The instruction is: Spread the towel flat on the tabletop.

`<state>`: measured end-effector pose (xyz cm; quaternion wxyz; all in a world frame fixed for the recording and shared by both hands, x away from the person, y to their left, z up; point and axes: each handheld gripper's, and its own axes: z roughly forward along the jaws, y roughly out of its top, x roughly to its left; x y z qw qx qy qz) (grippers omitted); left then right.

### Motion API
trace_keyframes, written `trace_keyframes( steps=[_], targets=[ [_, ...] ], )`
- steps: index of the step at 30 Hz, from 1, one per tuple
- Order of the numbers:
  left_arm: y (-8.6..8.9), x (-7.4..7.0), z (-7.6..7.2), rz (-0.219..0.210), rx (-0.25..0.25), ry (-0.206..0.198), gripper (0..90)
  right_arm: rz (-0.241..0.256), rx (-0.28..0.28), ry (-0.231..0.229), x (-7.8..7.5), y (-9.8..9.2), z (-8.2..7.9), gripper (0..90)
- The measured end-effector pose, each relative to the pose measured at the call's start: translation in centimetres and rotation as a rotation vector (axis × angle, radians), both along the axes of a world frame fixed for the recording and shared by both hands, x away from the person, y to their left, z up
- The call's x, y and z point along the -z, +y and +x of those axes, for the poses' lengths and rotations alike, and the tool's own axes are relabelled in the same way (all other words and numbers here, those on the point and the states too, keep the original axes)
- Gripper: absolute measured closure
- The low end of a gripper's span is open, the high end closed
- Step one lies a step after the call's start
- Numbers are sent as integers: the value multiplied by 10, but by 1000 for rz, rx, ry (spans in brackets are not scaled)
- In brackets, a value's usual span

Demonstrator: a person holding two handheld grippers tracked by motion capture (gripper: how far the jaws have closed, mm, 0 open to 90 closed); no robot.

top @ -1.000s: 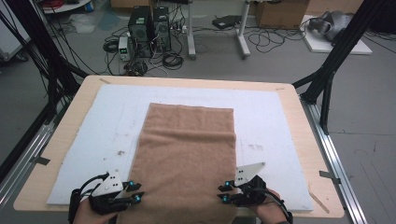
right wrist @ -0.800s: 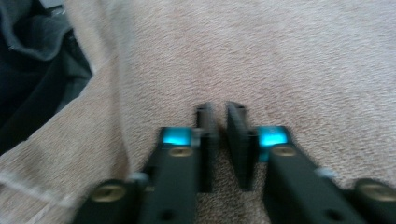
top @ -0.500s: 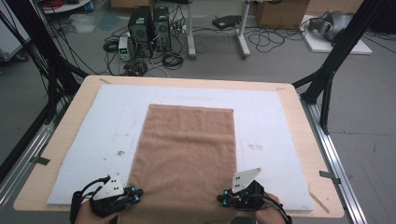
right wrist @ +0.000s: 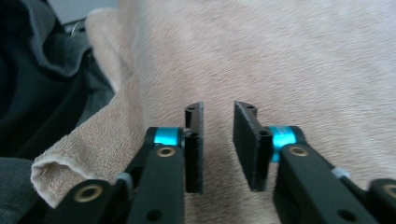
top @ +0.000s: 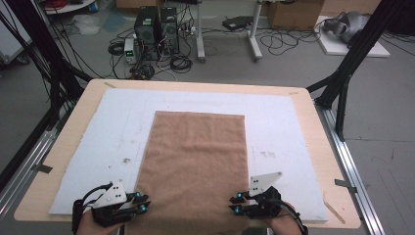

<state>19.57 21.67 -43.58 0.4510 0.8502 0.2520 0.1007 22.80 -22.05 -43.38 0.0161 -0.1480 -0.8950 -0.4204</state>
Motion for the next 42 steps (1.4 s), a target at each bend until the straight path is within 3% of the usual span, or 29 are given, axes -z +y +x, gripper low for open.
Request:
trace_keyframes(
  steps=[11,16,22,32,42],
  targets=[
    [-4,-14,29,-37,-44,-1,532,53,120,-21,-11,-10,25,514],
    [-6,-17,44,-57,-80,-1,469,42,180,-56,-17,-12,36,434],
    [-6,-22,59,-63,-116,-8,391,45,226,-62,-24,-11,52,346],
    [-11,-26,78,-63,-157,-21,342,57,240,-61,-31,2,76,290],
    [-12,-31,84,-54,-157,-32,342,50,240,-71,-34,4,79,277]
  ],
)
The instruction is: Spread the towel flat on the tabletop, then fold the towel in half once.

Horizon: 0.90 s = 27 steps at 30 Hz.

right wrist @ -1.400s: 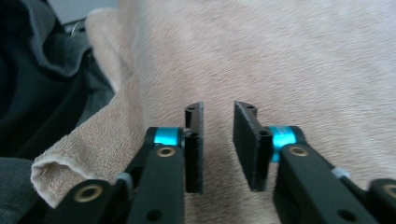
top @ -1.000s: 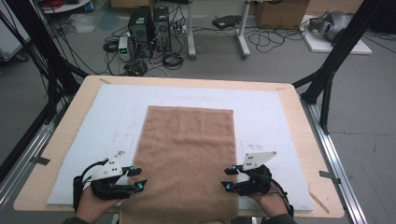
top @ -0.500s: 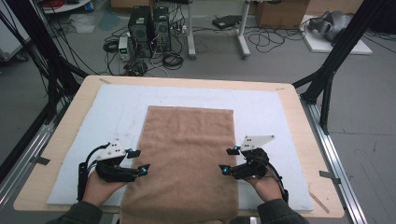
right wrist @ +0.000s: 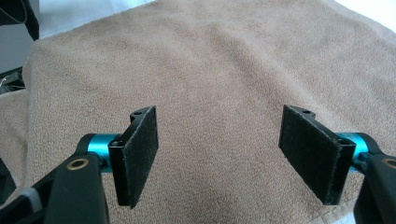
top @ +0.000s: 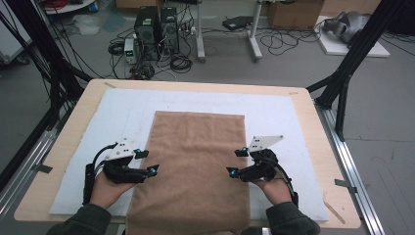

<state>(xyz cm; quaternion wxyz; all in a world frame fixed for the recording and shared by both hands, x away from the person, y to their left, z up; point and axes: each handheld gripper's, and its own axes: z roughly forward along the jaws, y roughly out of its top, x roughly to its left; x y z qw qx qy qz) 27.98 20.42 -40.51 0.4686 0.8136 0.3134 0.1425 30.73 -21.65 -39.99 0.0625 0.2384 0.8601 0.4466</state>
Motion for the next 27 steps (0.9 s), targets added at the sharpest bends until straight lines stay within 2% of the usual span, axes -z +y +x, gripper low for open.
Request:
trace_keyframes(
  steps=[4,9,11,14,18,22,25,27],
  targets=[
    [1,0,1,-6,-10,-6,337,-6,1,9,2,-2,1,277],
    [4,0,8,-11,-24,21,335,-3,9,9,2,-5,5,277],
    [4,-1,13,7,-28,19,336,-12,11,4,1,-5,8,277],
    [2,-8,20,-7,-38,18,339,-23,19,3,-1,-6,14,277],
    [-2,-17,35,15,-40,11,341,-36,38,-5,-9,-8,29,278],
    [-4,-20,55,2,-56,24,344,-59,58,-12,-18,-7,48,278],
    [-5,-17,68,-8,-86,29,347,-78,70,-15,-22,-5,62,279],
    [-4,-10,78,-24,-109,44,360,-83,82,0,-21,-4,73,300]
  ],
)
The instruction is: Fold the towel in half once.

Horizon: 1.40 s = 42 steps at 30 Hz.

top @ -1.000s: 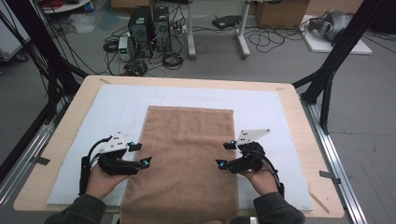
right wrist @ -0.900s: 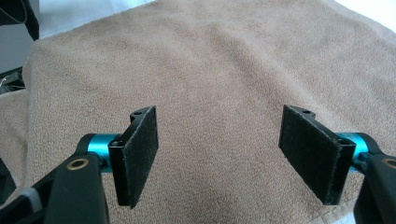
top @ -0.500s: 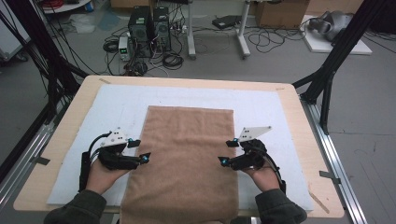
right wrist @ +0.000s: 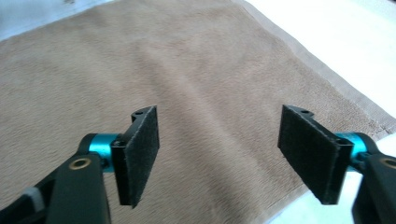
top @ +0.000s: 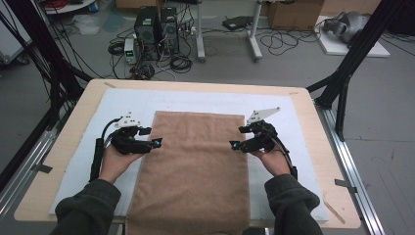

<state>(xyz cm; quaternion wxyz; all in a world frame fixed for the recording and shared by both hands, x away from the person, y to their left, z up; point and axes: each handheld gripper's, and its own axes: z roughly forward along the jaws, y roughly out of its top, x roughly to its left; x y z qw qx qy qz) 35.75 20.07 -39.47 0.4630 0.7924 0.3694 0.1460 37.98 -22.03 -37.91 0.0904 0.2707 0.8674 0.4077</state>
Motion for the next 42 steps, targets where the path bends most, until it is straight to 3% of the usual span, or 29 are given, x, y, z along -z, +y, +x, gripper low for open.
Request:
trace_keyframes(
  steps=[3,4,10,13,16,20,23,26,27,33,36,42],
  targets=[
    [4,12,14,-6,-31,42,395,-11,29,7,9,0,13,331],
    [5,16,18,14,-45,44,396,-22,39,21,13,0,16,342],
    [8,34,34,6,-83,69,462,-84,111,31,37,-1,32,405],
    [6,43,40,5,-110,103,468,-122,144,47,46,-2,37,434],
    [3,50,43,57,-122,122,491,-108,178,97,54,-6,41,451],
    [-3,51,41,125,-144,81,609,-118,184,76,58,-5,40,581],
    [-3,50,41,128,-164,82,661,-113,189,73,58,-6,40,656],
    [-1,51,43,115,-176,89,761,-102,182,85,58,-6,41,768],
    [0,51,43,91,-175,102,787,-99,171,91,58,-5,41,807],
    [7,51,46,36,-168,141,865,-78,148,105,56,-9,42,831],
    [8,47,44,27,-161,126,868,-62,143,97,51,-11,41,832],
    [15,32,37,-46,-151,90,871,-26,139,81,35,-17,35,833]
  ],
)
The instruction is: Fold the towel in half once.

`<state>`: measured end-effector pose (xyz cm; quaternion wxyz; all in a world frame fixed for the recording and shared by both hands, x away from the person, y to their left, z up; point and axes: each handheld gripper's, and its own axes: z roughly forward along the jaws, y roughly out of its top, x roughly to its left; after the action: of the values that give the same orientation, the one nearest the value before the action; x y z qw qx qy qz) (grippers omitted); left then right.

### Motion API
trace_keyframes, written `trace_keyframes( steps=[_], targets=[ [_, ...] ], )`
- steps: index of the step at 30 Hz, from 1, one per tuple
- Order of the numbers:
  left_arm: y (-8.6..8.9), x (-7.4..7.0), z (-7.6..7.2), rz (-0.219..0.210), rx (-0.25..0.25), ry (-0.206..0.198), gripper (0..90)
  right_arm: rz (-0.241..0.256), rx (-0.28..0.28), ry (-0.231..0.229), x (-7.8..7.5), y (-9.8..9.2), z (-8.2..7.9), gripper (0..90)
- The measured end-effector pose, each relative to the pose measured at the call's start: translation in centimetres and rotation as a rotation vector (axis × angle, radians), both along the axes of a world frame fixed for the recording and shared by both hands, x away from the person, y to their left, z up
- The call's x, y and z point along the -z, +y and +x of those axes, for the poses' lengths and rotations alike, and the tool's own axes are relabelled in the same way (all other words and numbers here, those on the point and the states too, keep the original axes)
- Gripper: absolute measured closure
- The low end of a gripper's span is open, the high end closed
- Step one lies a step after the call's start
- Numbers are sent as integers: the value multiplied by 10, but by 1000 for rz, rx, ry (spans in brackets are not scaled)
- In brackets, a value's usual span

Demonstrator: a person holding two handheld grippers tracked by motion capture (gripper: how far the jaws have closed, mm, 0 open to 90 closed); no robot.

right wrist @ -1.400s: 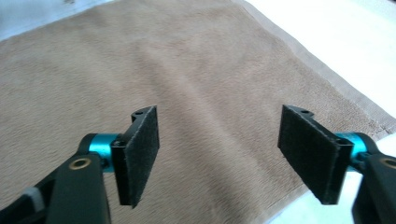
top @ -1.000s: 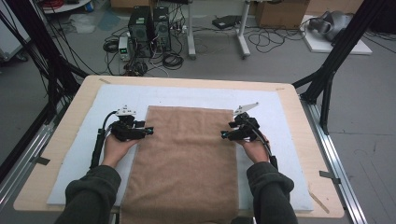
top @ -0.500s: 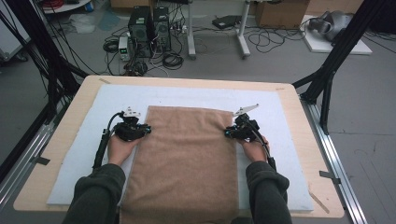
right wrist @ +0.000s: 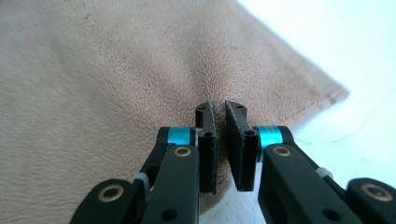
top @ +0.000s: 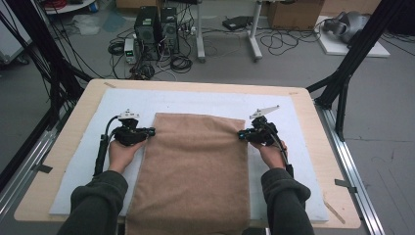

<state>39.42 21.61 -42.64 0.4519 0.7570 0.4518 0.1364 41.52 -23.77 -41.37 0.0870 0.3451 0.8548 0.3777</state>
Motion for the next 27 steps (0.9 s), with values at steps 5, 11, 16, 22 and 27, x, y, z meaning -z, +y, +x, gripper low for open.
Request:
trace_keyframes(
  steps=[5,11,16,22,27],
  targets=[
    [8,-14,-9,-29,14,-32,872,29,-32,-13,-19,-1,-6,834],
    [11,-30,-30,0,85,-59,872,56,-78,-39,-37,-2,-24,835],
    [11,-35,-63,27,151,-86,872,89,-127,-60,-40,-5,-61,836],
    [12,-19,-110,57,211,-69,872,75,-185,-39,-18,-7,-111,836],
    [15,5,-129,84,274,12,867,47,-214,22,10,-5,-133,815]
  ],
)
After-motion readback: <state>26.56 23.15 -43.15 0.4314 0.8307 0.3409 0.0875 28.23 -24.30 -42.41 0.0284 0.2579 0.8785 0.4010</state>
